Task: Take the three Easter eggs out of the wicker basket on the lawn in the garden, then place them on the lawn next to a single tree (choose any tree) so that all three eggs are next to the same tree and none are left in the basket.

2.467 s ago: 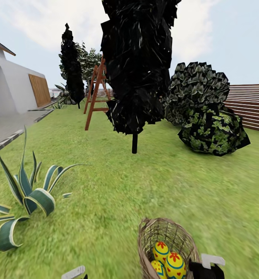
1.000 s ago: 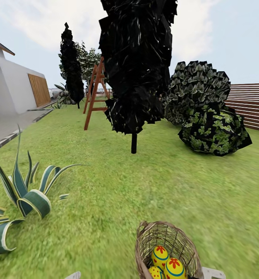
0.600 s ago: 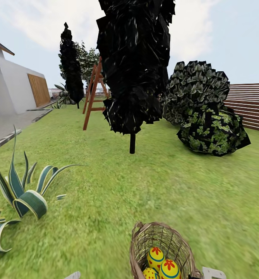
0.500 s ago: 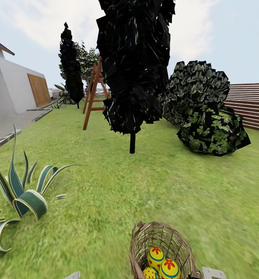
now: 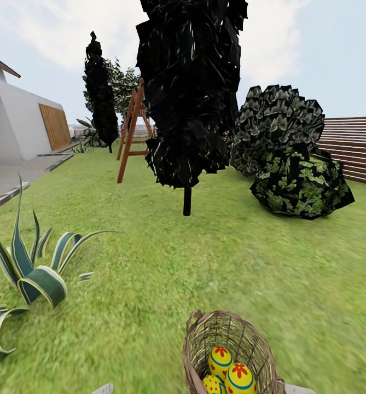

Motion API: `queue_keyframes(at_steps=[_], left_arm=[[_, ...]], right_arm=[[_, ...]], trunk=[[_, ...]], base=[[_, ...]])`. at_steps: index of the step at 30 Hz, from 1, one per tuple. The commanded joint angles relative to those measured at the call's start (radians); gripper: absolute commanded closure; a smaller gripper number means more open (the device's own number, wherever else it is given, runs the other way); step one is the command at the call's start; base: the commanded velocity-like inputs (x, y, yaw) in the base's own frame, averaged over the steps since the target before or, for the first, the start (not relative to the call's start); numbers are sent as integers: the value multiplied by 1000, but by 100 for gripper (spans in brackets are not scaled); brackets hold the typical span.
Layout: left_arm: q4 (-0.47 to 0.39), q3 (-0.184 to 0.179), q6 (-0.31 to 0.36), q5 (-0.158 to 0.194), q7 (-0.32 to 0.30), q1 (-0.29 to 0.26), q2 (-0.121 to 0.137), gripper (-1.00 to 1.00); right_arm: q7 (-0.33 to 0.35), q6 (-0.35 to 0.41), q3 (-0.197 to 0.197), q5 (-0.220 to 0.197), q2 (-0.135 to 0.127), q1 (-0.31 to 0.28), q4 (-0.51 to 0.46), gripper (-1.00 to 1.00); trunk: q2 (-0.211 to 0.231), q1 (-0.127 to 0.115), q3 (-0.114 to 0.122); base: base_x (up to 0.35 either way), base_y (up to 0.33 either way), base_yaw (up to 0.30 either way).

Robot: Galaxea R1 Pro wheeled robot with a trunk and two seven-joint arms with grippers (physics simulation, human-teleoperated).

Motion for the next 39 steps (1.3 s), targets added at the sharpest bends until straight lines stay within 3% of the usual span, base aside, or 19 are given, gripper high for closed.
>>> queue_keyframes(at_steps=[1, 13, 14, 39], left_arm=[[-2, 2, 5, 6, 3, 0, -1, -100], [-2, 2, 5, 6, 3, 0, -1, -100], [-2, 2, 5, 6, 3, 0, -1, -100], [-2, 2, 3, 6, -1, 0, -2, -100]], right_arm=[[-4, 5, 2, -7, 0, 0, -2, -100], [3, 4, 8, -8, 13, 0, -1, -100], [3, 4, 8, -8, 13, 0, -1, 100], [4, 3, 8, -7, 14, 0, -2, 100]], trunk=[[0, 0, -1], [0, 0, -1], [0, 0, -1], [0, 0, -1]], base=[[0, 0, 0], [0, 0, 0], [0, 0, 0], [0, 0, 0]])
